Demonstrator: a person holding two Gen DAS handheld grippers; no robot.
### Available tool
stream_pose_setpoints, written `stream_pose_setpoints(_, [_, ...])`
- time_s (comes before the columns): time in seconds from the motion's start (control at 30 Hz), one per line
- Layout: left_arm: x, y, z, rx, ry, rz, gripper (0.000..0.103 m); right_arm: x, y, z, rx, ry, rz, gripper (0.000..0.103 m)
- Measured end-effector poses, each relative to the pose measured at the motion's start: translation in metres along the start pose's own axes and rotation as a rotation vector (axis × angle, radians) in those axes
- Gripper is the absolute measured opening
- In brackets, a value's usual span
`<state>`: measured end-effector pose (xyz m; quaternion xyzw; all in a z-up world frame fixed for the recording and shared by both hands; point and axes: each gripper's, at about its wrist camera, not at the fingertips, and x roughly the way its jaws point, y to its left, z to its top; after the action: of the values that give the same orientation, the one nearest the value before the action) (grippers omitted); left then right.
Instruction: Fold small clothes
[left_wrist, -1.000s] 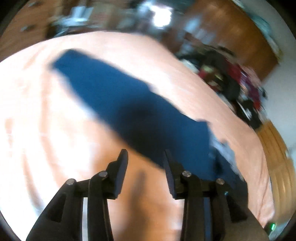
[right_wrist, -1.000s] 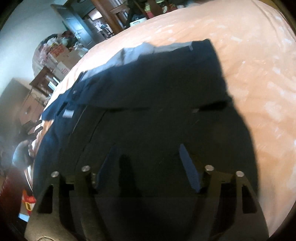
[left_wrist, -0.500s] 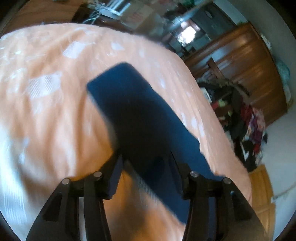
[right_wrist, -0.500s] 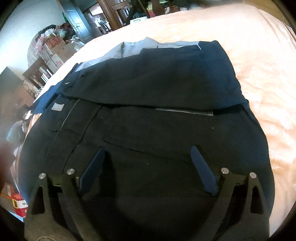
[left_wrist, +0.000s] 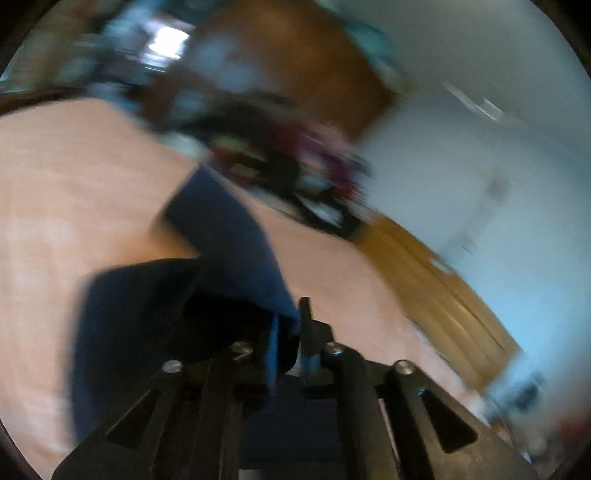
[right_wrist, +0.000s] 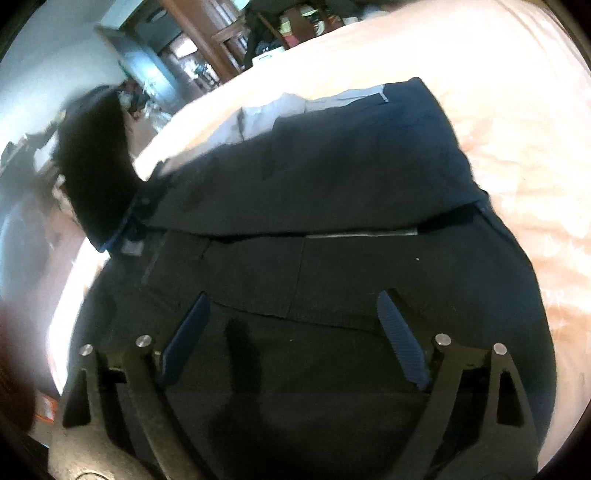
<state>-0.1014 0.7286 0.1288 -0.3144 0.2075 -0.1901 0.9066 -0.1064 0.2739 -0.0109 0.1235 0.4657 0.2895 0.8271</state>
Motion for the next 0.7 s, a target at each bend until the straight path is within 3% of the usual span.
stream_pose_setpoints(0.03, [0.030,-0.018,-0.019,0.022,0.088,-0.019,0.047,-0.007,-0.002,0.002,0.024,-0.005,0.017,0.090])
stream_pose_setpoints(0.13, [0.059,-0.026,-0.063,0.052,0.217,0.005,0.045,-0.029,-0.005,0.008,0.030,-0.031,0.058,0.090])
stream_pose_setpoints(0.2, [0.051,-0.011,-0.081,0.018,0.240,0.038,0.045,-0.038,-0.007,0.015,0.018,-0.042,0.078,0.090])
stream_pose_setpoints(0.43, [-0.050,0.105,-0.137,-0.193,0.194,0.340,0.046,-0.013,-0.023,0.086,0.020,-0.044,0.167,0.085])
stream_pose_setpoints(0.57, [-0.080,0.149,-0.152,-0.352,0.096,0.280,0.038,0.052,-0.038,0.125,0.112,0.089,0.229,0.062])
stream_pose_setpoints(0.7, [-0.079,0.155,-0.156,-0.346,0.097,0.283,0.037,0.102,-0.040,0.141,0.146,0.193,0.208,0.062])
